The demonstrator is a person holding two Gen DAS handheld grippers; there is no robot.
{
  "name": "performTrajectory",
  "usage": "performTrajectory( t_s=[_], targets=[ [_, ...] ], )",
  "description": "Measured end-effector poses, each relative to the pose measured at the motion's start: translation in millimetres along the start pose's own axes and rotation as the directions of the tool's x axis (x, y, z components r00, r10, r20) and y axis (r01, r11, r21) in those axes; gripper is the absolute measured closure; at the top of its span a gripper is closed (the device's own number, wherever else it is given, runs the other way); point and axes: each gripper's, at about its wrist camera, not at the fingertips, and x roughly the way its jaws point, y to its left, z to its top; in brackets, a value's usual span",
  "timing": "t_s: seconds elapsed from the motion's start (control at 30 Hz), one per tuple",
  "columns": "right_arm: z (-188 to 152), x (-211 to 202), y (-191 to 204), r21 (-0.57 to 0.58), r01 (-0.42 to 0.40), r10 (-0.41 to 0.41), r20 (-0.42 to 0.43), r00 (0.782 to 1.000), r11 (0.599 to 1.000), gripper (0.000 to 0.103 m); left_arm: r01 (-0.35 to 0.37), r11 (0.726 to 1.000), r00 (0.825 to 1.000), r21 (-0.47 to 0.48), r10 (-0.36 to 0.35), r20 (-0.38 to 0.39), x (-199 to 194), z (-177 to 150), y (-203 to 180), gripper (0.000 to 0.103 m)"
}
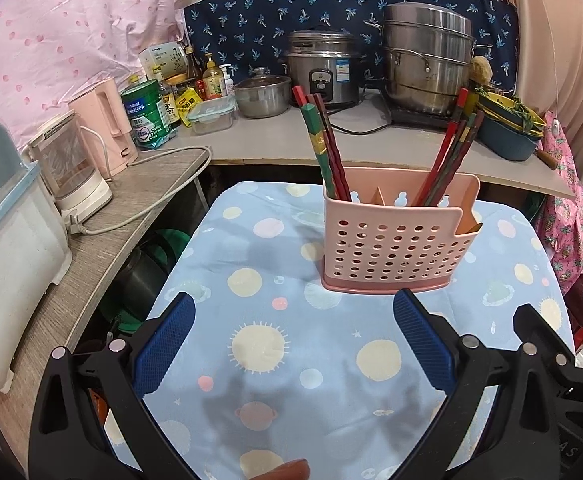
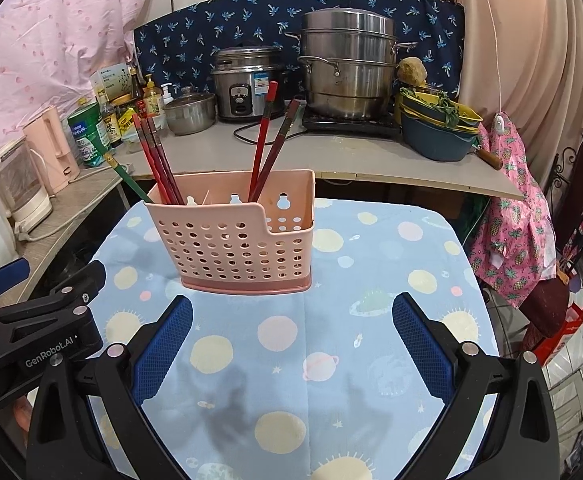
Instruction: Organize utensils
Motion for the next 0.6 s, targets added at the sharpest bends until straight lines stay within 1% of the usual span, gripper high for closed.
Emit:
performTrajectory(
  t_s=[0.6],
  targets=[
    [3.1,5.8,0.7,0.001,0.005,-0.005,0.002,1.0,1.0,0.006,-0.008,1.0,1.0,-0.003,0.008,-0.01,9.4,4.5,-0.8,0.008]
  ],
)
